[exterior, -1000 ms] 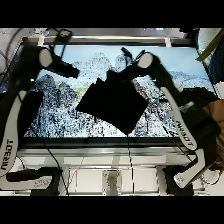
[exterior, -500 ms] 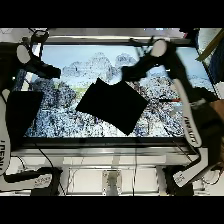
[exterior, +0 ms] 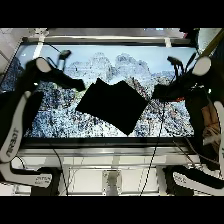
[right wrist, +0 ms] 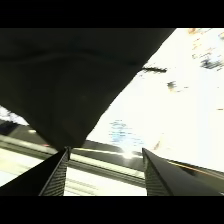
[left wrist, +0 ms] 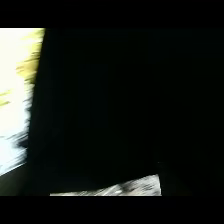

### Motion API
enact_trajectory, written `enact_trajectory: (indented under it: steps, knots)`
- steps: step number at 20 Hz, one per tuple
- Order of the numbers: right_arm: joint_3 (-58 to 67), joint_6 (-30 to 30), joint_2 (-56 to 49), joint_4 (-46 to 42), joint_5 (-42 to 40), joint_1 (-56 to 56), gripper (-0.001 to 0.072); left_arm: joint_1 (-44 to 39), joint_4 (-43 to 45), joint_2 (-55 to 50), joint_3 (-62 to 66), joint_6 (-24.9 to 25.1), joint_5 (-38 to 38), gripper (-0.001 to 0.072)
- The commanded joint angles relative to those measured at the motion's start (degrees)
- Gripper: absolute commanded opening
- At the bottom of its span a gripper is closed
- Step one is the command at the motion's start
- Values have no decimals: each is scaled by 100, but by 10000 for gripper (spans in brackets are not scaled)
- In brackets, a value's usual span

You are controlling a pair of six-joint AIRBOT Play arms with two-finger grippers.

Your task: Fold the clothes and pants, and hang the long-sleeved shirts on hangers.

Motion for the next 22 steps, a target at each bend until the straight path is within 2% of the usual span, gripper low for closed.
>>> enact_trajectory:
  steps: [1, 4, 9, 10, 11, 12, 17, 20, 22]
  knots:
    - [-1139, -258, 466, 680, -844, -81, 533, -446, -1309, -776, -90, 662, 328, 701]
    - [-1150, -365, 468, 671, -1104, -83, 533, -833, -1821, -1231, -90, 1032, 610, 701]
    - [-1150, -507, 466, 649, -1119, -83, 533, -1224, -2096, -1554, -72, 1047, 1145, 692]
    - [-1150, -507, 466, 612, -1121, -83, 532, -1279, -2098, -1567, -70, 1043, 1150, 492]
    - [-1150, -509, 468, 540, -1119, -83, 532, -1300, -2103, -1558, -52, 1045, 1167, 113]
    - [-1150, -509, 466, 487, -1117, -83, 533, -1316, -2092, -1552, 20, 1064, 1189, 8]
    - [-1152, -507, 468, 249, -988, -83, 532, -885, -1864, -1121, 774, 925, 1224, 6]
    - [-1152, -505, 466, 225, -994, -83, 532, -490, -957, -634, 935, 398, 1130, 7]
    - [-1152, -503, 466, 232, -1078, -81, 532, -323, -229, -457, 935, 133, 695, 6]
